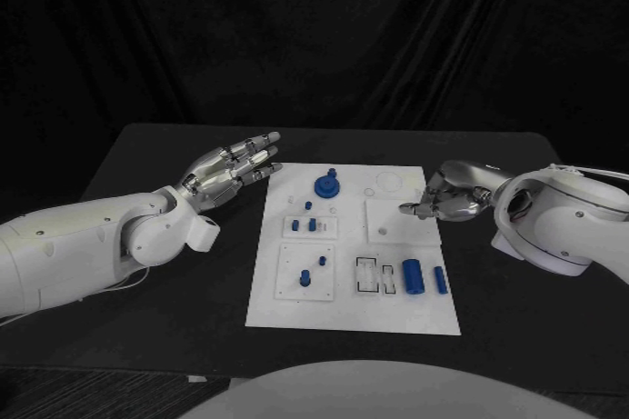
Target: Assemble the parts on the task board
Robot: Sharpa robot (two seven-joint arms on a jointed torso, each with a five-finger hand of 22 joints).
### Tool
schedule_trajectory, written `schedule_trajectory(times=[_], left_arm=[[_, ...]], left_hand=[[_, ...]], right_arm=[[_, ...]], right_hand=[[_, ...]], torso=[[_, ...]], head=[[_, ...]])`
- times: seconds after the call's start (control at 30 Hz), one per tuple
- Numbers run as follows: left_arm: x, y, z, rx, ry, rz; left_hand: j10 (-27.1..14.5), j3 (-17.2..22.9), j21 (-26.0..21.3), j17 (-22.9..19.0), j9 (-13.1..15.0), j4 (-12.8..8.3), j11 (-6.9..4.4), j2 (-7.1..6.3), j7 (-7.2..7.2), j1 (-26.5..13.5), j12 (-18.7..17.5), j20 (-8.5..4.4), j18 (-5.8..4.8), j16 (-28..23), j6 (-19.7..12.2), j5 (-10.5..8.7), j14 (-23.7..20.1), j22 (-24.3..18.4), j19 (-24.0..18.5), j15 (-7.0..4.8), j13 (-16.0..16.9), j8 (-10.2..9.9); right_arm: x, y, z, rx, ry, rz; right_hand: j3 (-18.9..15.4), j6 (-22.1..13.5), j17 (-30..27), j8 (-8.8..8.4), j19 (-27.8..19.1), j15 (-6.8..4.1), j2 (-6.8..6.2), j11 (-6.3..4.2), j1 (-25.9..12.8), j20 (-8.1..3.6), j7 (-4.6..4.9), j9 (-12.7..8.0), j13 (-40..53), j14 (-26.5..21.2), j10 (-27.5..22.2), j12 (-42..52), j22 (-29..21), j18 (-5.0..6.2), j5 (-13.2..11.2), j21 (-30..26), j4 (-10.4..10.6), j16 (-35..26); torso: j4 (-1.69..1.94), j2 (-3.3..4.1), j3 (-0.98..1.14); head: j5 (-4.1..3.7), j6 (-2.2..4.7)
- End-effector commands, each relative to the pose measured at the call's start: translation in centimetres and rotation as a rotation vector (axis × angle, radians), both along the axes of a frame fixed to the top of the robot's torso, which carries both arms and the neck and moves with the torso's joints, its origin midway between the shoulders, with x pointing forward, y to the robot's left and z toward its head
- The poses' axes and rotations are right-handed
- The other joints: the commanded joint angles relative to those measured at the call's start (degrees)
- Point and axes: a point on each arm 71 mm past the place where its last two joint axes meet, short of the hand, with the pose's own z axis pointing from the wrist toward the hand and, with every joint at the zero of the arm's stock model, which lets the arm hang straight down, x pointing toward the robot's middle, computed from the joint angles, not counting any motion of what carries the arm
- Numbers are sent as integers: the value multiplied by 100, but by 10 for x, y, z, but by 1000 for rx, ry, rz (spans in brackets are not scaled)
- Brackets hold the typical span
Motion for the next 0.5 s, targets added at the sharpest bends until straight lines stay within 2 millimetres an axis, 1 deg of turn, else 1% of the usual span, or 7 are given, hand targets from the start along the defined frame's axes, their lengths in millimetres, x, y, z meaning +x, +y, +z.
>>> schedule_trajectory(times=[0.03, 0.07, 0.13, 0.2, 0.23, 0.33, 0.5], left_arm=[[0, -1, 0, -9, -3, -3], [0, -1, 0, -8, -2, -4], [0, -1, -1, -6, 2, -6], [0, -1, -1, -4, 5, -9], [0, -1, -1, -3, 7, -9], [0, -1, -2, -1, 11, -11], [0, -1, -2, 4, 18, -14]], left_hand=[[9, 45, 22, 7, -4, 5, 14, 5, 31, 47, 18, -14, 61, 13, 0, 20, 4, 2, 4, -9, 1, 20], [9, 45, 22, 7, -4, 5, 14, 5, 31, 47, 18, -14, 61, 13, 0, 20, 4, 2, 4, -9, 1, 20], [9, 45, 22, 7, -4, 5, 14, 5, 31, 47, 18, -14, 61, 13, 0, 20, 4, 2, 4, -9, 1, 20], [12, 51, 22, 7, -2, 4, 22, 11, 35, 54, 18, -6, 61, 13, 8, 20, 4, 1, 4, 2, 2, 24], [12, 51, 22, 7, -2, 4, 22, 11, 35, 54, 18, -6, 61, 13, 8, 20, 4, 1, 4, 2, 2, 24], [14, 57, 22, 8, -2, 3, 32, 17, 40, 61, 19, 1, 60, 14, 10, 21, 5, -1, 3, 13, 3, 26], [13, 59, 22, 7, -3, 3, 36, 19, 43, 64, 18, 5, 60, 13, 4, 21, 3, -1, 4, 17, 3, 24]], right_arm=[[-5, -9, -13, -182, 145, -65], [-6, -10, -14, -192, 153, -65], [-6, -11, -16, -220, 176, -65], [-7, -11, -17, -242, 195, -60], [-8, -10, -18, -248, 201, -57], [-10, -8, -22, -270, 226, -42], [-12, -4, -27, -282, 246, -26]], right_hand=[[18, 154, 1505, 101, 492, -91, -10, -82, -336, -89, -66, 176, 1505, 590, 608, 14, 1412, -102, -139, 164, 9, 14], [33, 190, 1505, 128, 494, -107, -20, -96, -386, -98, -84, 224, 1505, 590, 608, 14, 1415, -105, -156, 176, 14, 14], [73, 251, 1505, 183, 501, -150, 22, -119, -576, -143, -111, 352, 1505, 590, 608, 14, 1423, -110, -290, 210, 15, 14], [96, 186, 1505, 119, 525, -180, 157, -102, -796, -172, -86, 388, 1505, 590, 608, 14, 1443, -126, -408, 280, 5, 14], [96, 186, 1505, 119, 525, -180, 157, -102, -796, -172, -86, 388, 1505, 590, 608, 14, 1443, -126, -408, 280, 5, 14], [118, 120, 1505, 27, 534, -176, 175, -83, -816, -176, -61, 383, 1505, 590, 608, 14, 1451, -133, -476, 308, -9, 14], [128, 108, 1505, -7, 510, -171, 150, -76, -775, -173, -55, 377, 1505, 590, 608, 14, 1432, -119, -482, 254, -22, 14]], torso=[[2, -2, -7], [2, -2, -7], [8, 3, -8], [9, 2, -11], [6, 1, -9], [8, 2, -9], [7, 0, -5]], head=[[-43, 0], [-43, 0], [-46, 0], [-50, 0], [-48, 0], [-34, 0], [22, 0]])
